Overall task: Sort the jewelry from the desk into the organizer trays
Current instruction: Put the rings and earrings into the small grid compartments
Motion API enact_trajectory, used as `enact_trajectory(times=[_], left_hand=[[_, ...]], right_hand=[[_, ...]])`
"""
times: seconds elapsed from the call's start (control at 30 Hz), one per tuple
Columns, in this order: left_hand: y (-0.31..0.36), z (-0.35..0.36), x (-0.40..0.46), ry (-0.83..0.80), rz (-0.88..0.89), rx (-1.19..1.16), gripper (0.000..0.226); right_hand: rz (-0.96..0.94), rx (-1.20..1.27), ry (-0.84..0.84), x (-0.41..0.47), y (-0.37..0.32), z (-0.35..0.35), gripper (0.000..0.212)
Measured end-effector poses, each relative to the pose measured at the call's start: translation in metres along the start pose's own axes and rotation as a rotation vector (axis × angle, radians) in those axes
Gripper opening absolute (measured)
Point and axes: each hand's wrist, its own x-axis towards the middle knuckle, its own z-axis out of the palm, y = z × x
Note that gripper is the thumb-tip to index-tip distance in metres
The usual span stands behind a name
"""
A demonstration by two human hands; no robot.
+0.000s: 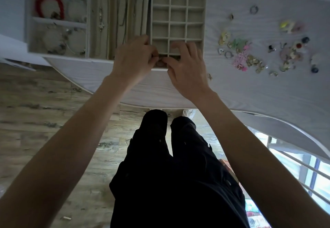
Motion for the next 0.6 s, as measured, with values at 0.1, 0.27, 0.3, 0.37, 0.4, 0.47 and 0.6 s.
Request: enact_trajectory(times=[0.1, 0.27, 0.3, 0.37, 0.4, 0.47, 0.6], left_hand=[[-0.002, -0.001, -0.002, 0.055, 0.043, -0.046, 0.021], [-0.006, -0.007, -0.013, 0.181, -0.099, -0.221, 0.02], [-0.007, -0.006, -0.018, 0.187, -0.127, -0.234, 0.019], [-0.006, -0.002, -0.028, 0.19, -0.155, -0.241, 0.017], [-0.005, 0.001, -0.031, 0.187, -0.156, -0.245, 0.016], [-0.004, 0.005, -0.036, 0.193, -0.144, -0.239, 0.014], [-0.004, 0.007, -0.034, 0.211, -0.102, -0.195, 0.016]], right_hand=[[0.011, 0.036, 0.01, 0.0, 0.001, 0.001, 0.024], [0.078, 0.182, 0.073, 0.004, -0.001, 0.001, 0.023], [0.075, 0.195, 0.072, 0.004, -0.003, 0.002, 0.022], [0.051, 0.189, 0.056, 0.006, -0.005, 0.005, 0.019], [0.046, 0.179, 0.044, 0.008, -0.006, 0.006, 0.018], [0.061, 0.159, 0.02, 0.011, -0.006, 0.006, 0.017], [0.06, 0.118, -0.002, 0.013, -0.006, 0.004, 0.021]])
